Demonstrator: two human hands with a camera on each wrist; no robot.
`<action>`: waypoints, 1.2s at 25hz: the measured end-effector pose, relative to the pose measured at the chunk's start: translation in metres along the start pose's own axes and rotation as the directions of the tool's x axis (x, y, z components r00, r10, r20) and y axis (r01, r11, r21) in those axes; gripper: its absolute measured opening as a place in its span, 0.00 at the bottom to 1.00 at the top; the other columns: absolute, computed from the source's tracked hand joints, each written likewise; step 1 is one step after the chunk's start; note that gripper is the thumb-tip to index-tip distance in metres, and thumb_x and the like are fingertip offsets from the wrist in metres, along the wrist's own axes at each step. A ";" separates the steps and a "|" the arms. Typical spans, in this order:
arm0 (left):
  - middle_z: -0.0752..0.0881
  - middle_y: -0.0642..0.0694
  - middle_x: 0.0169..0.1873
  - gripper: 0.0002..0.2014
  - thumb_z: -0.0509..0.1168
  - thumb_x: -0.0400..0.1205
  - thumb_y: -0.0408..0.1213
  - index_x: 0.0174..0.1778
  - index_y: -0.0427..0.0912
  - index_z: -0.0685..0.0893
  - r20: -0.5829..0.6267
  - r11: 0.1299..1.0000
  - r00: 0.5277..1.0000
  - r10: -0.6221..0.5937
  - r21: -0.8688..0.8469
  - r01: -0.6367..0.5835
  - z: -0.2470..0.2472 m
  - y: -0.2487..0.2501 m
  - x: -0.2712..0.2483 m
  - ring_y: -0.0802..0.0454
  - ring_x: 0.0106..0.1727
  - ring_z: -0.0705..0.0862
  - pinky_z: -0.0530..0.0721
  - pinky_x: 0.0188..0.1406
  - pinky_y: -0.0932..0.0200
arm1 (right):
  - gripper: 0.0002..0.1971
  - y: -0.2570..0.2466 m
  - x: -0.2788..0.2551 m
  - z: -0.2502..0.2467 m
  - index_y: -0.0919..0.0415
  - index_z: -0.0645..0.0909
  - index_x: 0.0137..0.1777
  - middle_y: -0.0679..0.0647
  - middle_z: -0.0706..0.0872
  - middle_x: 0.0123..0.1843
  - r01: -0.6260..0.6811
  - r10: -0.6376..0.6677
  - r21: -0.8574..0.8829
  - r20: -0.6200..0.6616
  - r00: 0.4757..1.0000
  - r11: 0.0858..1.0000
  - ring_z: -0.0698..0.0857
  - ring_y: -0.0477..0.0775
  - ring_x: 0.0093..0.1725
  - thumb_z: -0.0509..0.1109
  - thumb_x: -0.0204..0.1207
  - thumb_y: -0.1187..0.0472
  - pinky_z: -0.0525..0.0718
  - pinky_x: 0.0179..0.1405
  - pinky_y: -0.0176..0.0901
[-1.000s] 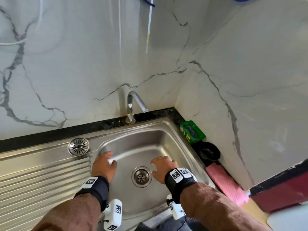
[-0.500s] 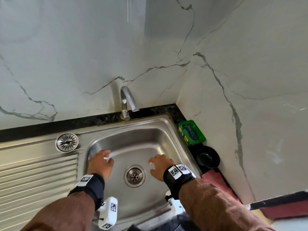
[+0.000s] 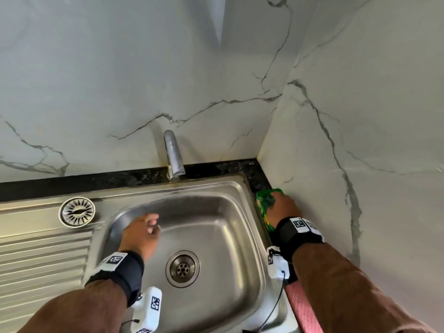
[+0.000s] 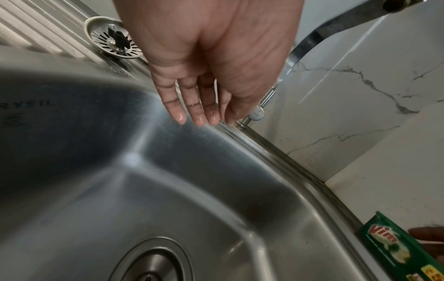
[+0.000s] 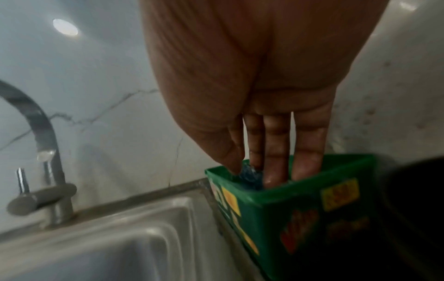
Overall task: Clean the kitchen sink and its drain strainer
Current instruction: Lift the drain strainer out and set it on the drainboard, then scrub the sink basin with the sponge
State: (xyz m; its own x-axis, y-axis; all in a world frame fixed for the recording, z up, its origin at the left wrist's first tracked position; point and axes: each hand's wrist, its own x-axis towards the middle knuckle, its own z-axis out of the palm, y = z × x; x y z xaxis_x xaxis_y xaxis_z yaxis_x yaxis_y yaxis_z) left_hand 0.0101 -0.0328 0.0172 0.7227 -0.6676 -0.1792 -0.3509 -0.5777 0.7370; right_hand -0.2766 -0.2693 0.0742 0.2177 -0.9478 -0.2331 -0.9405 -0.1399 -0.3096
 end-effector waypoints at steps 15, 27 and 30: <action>0.87 0.49 0.55 0.15 0.67 0.81 0.31 0.62 0.47 0.84 0.063 0.997 0.995 0.074 0.019 -0.075 0.001 0.022 -0.027 0.55 0.51 0.86 0.79 0.55 0.65 | 0.12 0.008 0.008 -0.015 0.53 0.89 0.59 0.56 0.89 0.63 0.049 -0.038 -0.095 0.118 0.992 0.994 0.86 0.62 0.63 0.75 0.76 0.56 0.82 0.62 0.41; 0.92 0.55 0.43 0.06 0.68 0.83 0.44 0.53 0.50 0.86 0.138 0.950 0.985 0.107 -0.306 -0.060 -0.014 0.051 -0.046 0.58 0.47 0.90 0.87 0.58 0.54 | 0.08 -0.077 -0.096 -0.022 0.58 0.88 0.54 0.53 0.92 0.45 -0.001 -0.333 0.855 0.203 0.921 0.519 0.89 0.47 0.42 0.76 0.77 0.60 0.82 0.39 0.40; 0.93 0.52 0.44 0.11 0.63 0.85 0.51 0.54 0.50 0.84 0.278 0.872 0.956 0.094 -0.486 0.055 -0.018 0.065 -0.063 0.52 0.45 0.92 0.87 0.45 0.55 | 0.11 -0.089 -0.112 0.019 0.58 0.88 0.58 0.56 0.93 0.52 -0.013 -0.397 0.838 0.272 0.877 0.545 0.88 0.50 0.46 0.76 0.77 0.58 0.82 0.46 0.47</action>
State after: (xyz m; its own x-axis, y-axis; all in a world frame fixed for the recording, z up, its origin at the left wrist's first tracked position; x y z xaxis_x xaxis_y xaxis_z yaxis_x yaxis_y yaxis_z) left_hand -0.0472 -0.0198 0.0879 0.4919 -0.8233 -0.2834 0.0231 -0.3130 0.9495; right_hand -0.2122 -0.1455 0.1106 0.6353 -0.6973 -0.3319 -0.2968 0.1763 -0.9385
